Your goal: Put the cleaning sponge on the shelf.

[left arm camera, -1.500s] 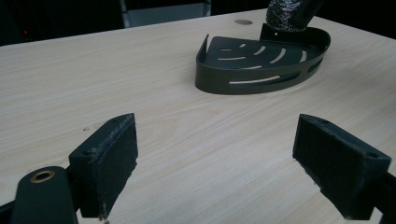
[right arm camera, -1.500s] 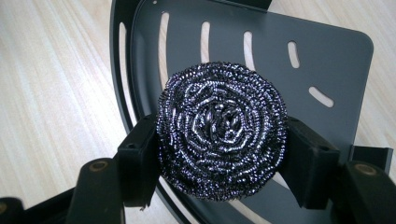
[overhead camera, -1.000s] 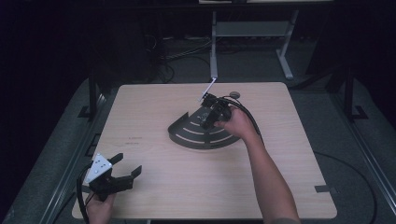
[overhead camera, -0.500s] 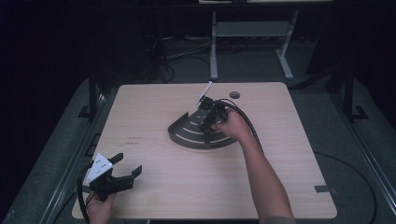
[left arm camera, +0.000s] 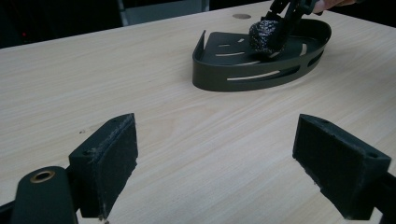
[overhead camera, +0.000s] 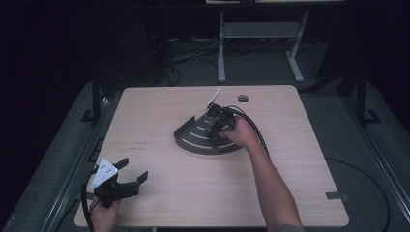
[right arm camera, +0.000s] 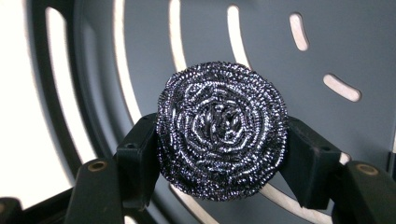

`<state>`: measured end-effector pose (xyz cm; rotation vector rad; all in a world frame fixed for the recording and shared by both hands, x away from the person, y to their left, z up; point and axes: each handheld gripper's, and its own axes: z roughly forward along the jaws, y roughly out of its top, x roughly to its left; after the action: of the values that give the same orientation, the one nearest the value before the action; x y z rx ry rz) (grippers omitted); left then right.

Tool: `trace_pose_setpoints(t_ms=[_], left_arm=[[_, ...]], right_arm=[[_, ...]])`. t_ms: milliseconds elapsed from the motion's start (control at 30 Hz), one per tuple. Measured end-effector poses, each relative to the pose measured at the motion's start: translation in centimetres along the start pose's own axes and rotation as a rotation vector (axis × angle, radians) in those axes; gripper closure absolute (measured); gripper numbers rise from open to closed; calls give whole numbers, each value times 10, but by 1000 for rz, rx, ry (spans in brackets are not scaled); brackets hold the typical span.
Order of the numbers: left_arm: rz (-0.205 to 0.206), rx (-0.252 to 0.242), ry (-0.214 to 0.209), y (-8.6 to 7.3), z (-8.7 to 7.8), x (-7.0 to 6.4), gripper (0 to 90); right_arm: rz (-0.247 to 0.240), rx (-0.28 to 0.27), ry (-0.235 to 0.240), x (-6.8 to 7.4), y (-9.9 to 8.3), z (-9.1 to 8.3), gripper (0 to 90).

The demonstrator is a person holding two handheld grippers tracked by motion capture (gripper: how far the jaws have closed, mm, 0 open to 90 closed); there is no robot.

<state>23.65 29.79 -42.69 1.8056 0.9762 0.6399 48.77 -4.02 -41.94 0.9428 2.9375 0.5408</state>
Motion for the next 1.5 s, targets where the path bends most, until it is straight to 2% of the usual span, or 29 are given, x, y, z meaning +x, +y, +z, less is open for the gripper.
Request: trace_pose_setpoints(t_ms=[333, 400, 467, 700, 1067, 1500], left_arm=[[2, -4, 0, 0, -2, 1, 133], [2, -5, -1, 0, -2, 1, 133], [5, -2, -1, 0, -2, 0, 133], [6, -1, -1, 0, -1, 0, 133], [8, -4, 2, 0, -2, 1, 133], [10, -4, 2, 0, -2, 1, 133]], right_arm=[[20, 8, -20, -1, -3, 12, 343], [30, 5, -11, -2, -5, 14, 342], [24, 16, -21, -2, -5, 15, 339], [34, 0, -19, -3, -5, 13, 335], [40, 10, -14, -2, -5, 16, 327], [50, 4, -14, -2, -5, 14, 218]])
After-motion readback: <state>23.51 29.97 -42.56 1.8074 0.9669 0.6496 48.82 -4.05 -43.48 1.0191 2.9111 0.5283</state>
